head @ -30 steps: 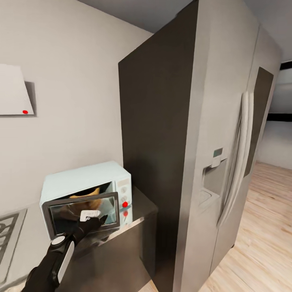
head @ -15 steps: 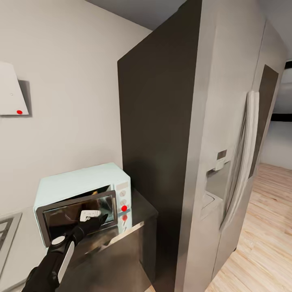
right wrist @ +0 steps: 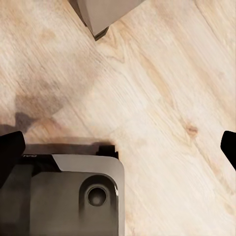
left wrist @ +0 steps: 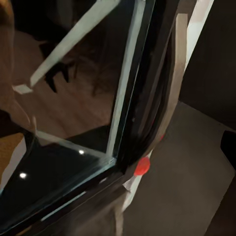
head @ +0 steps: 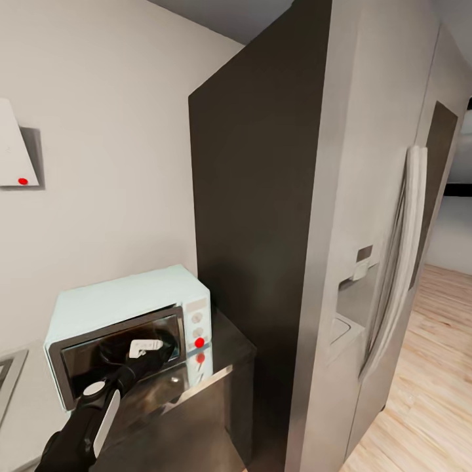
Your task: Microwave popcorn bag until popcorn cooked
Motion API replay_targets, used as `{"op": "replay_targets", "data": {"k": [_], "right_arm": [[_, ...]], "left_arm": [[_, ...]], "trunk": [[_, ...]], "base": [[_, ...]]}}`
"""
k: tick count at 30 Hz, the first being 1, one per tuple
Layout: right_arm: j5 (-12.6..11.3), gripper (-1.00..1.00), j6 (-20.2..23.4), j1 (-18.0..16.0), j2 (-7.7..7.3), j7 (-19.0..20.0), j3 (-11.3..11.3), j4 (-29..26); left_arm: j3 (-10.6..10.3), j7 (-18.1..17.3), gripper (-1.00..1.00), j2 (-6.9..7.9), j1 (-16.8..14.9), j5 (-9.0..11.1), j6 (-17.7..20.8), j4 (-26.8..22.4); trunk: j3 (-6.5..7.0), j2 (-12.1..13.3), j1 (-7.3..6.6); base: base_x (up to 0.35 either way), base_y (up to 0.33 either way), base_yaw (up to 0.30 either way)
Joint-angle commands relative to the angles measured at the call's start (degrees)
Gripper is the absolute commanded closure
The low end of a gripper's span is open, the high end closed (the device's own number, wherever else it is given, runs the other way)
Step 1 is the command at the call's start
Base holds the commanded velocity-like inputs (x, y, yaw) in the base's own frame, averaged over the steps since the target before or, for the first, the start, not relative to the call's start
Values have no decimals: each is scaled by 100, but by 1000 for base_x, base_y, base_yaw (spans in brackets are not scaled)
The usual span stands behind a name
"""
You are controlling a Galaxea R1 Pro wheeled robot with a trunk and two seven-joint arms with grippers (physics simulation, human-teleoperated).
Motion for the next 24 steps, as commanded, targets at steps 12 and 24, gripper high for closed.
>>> {"op": "replay_targets", "data": {"k": [12, 24], "right_arm": [[42, -100, -35, -6, -6, 2, -48, 22], [44, -100, -35, -6, -6, 2, -48, 22]], "left_arm": [[26, -36, -100, -4, -3, 6, 42, -7], [26, -36, -100, -4, -1, 6, 42, -5]], "trunk": [[-2, -5, 3], [-2, -5, 3]], "base": [[36, 0, 0], [57, 0, 0]]}}
